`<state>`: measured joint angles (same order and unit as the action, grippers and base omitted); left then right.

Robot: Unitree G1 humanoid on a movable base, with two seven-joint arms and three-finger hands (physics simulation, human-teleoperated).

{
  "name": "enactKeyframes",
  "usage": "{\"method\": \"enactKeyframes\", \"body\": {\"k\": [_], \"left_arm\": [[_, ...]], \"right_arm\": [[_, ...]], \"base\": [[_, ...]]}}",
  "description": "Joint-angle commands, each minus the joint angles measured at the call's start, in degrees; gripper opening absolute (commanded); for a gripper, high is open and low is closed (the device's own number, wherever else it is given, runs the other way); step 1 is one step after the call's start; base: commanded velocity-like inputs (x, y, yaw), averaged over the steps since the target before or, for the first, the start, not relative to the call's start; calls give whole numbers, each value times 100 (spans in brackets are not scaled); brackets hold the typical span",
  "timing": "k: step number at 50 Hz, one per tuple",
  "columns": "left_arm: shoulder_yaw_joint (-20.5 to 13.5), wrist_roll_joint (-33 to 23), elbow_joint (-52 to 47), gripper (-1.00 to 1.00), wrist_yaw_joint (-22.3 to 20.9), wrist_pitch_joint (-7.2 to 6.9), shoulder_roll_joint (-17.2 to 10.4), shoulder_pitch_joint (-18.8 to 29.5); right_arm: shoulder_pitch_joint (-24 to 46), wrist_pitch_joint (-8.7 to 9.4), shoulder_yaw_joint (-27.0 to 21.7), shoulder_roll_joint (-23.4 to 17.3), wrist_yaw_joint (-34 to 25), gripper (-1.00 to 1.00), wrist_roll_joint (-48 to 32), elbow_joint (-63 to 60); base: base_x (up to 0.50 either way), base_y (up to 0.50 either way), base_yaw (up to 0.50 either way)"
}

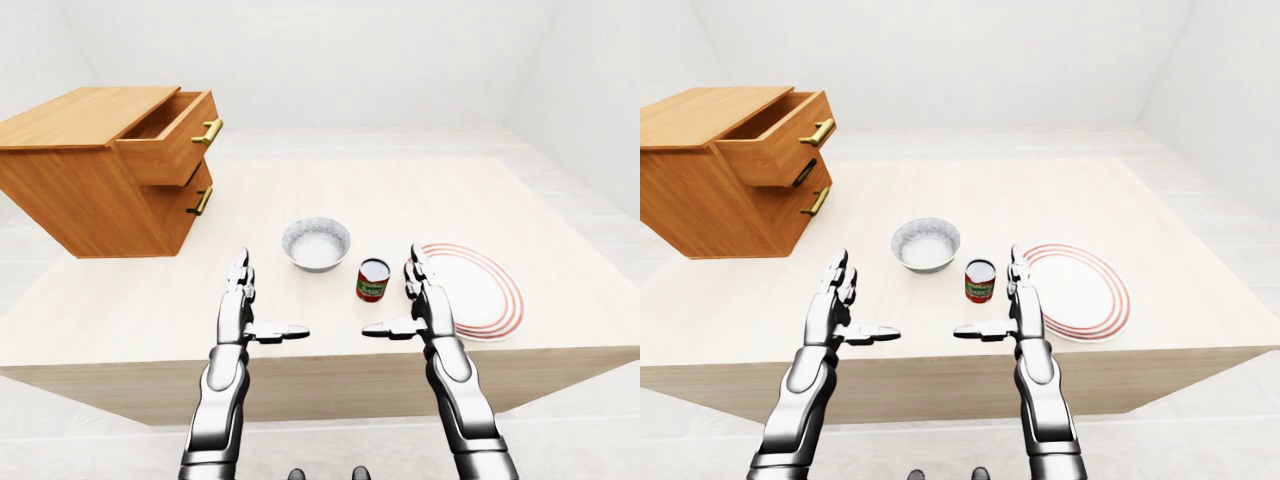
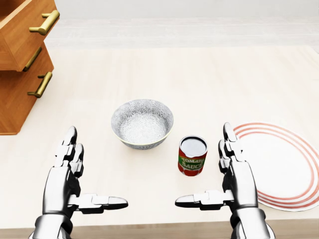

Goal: Put the bowl on the plate.

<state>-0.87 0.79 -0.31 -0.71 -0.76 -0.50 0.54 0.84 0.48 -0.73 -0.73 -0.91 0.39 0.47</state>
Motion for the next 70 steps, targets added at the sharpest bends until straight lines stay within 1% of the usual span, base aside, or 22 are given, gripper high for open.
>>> {"method": "enactKeyframes", "body": {"k": [1, 2, 4, 5, 6, 9, 11, 12, 13, 15, 17, 19, 23, 28, 49, 70], "left_arm": [[-156, 12, -3, 100, -127, -16, -129, -30], [-154, -1, -8, 100, -150, -30, -137, -33], [-153, -27, -22, 100, -161, -38, -142, -38], [-150, -49, -55, 100, -171, -70, -147, -47], [-162, -34, -121, 100, -181, -145, -142, -56], [-179, -29, -261, 100, -208, -257, -138, -81], [-200, -64, -169, 100, -203, -180, -143, -76], [-186, -92, -196, 100, -205, -184, -139, -116], [-163, -103, -356, 100, -224, -289, -137, -161], [-180, -122, -461, 100, -242, -375, -154, -160], [-226, -166, -396, 100, -232, -364, -181, -113], [-237, -171, -490, 100, -241, -424, -175, -112], [-246, -196, -709, 100, -259, -424, -173, -78], [-300, -211, -695, 100, -265, -424, -191, -17], [-290, -255, -862, 100, -317, -424, -170, -64], [-296, -283, -1061, 100, -355, -424, -167, -89]], "right_arm": [[-126, 117, -113, -85, -147, 100, 38, -259], [-127, 178, -121, -76, -159, 100, 59, -333], [-129, 216, -112, -83, -166, 100, 25, -349], [-131, 242, -117, -76, -173, 100, 30, -391], [-131, 277, -122, -75, -172, 100, 24, -431], [-149, 313, -133, -77, -184, 100, 3, -525], [-141, 343, -149, -75, -185, 100, 6, -558], [-149, 406, -143, -86, -195, 100, -11, -643], [-144, 452, -153, -93, -194, 100, -11, -792], [-158, 452, -162, -101, -201, 100, -25, -953], [-179, 452, -178, -113, -223, 100, -39, -1077], [-198, 452, -208, -108, -237, 100, -20, -1166], [-222, 452, -249, -106, -255, 100, -9, -1310], [-213, 452, -269, -104, -269, 100, -15, -1358], [-220, 452, -309, -91, -250, 100, -10, -1357], [-254, 452, -303, -86, -228, 100, -21, -1353]], "base": [[0, 0, 0], [0, 0, 0], [0, 0, 0], [0, 0, 0], [0, 0, 0], [0, 0, 0], [0, 0, 0], [0, 0, 0], [0, 0, 0], [0, 0, 0], [0, 0, 0], [0, 0, 0], [0, 0, 0], [0, 0, 0], [0, 0, 0], [10, -20, 0]]}}
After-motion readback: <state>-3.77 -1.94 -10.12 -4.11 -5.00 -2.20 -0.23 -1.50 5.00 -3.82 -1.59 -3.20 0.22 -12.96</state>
